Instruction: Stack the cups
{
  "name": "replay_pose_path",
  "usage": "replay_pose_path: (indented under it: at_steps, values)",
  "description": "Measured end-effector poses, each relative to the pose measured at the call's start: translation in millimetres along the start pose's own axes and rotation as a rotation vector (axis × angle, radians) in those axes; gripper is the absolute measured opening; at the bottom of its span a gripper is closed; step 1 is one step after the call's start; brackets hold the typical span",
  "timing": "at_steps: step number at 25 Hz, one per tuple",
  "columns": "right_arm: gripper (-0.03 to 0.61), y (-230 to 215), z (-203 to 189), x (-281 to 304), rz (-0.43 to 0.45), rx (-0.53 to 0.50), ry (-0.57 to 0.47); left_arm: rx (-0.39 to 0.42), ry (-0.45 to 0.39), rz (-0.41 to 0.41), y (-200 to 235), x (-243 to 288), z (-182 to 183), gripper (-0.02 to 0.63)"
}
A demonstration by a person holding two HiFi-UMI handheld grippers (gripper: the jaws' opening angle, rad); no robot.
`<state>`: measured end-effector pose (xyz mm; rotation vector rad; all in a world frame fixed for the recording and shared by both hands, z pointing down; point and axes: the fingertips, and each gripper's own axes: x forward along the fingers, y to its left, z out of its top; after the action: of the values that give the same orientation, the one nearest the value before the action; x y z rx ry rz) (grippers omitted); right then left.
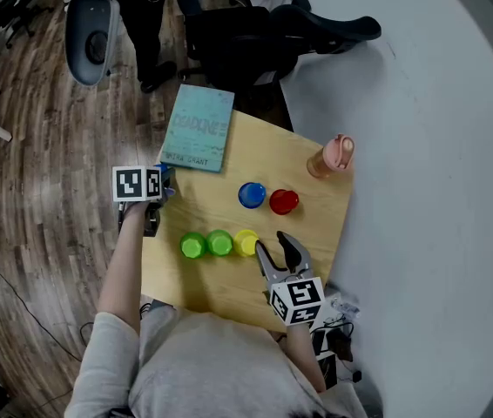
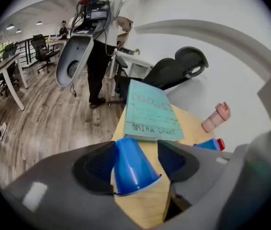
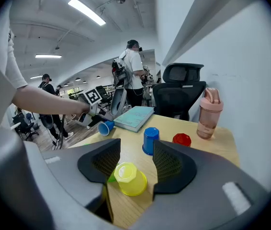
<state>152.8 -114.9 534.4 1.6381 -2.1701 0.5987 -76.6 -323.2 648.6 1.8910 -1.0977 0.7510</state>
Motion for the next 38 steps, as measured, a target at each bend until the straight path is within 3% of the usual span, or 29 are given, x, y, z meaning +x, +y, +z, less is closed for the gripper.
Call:
replay_pose_path:
  at_steps: [7,15,27,34,38]
  values:
    - [0.193,4,0,2,0.009,0.014,-0.001,-0.003,0.111,0.025,10,16,-21,0.304]
    - [0.193,4,3,3,0.011,0.012,-0.008,0.131,0.122,0.034,2,12,-24,0.308]
    - [0.193,14,6,-2,0.064,-0.018,-0.030,0.239,-0.224,-0.076,-55,-54,4,0.307]
    - [0.192,22,6,-7,0.112,-0.045,-0.038,0.304,-0.437,-0.131,-94,-109,-2,0.305]
    - [0.193,27,4,-11,0.137,-0.065,-0.039,0.298,-0.533,-0.166,-115,-133,-15,0.304]
